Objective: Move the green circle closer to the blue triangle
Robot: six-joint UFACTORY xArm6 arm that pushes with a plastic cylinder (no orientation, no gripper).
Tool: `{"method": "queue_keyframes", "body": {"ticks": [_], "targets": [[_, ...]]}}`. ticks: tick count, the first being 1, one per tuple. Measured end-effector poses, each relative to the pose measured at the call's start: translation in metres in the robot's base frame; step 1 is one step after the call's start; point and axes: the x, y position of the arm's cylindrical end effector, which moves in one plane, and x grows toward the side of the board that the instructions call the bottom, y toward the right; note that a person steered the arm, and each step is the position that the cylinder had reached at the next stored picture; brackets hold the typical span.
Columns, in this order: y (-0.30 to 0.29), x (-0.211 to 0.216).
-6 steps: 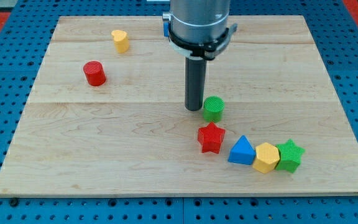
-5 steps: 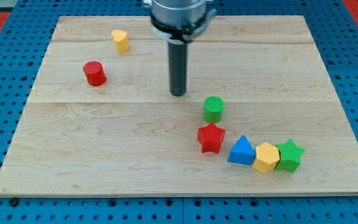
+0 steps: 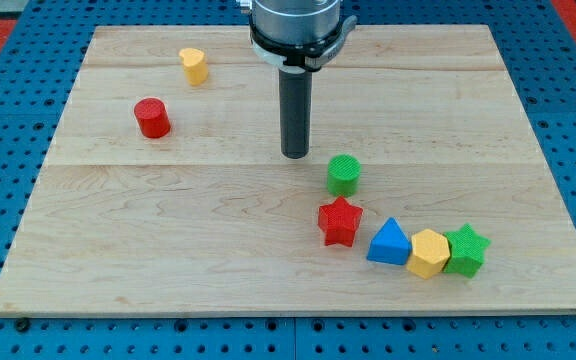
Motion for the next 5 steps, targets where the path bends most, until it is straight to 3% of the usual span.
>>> {"method": "queue_keyframes", "body": {"ticks": [1,2,3,4,5], "targets": [[0.048,0.03],[0.105,0.025],[0.133,0.037],[0.127,0.09],[0.157,0.061]]}}
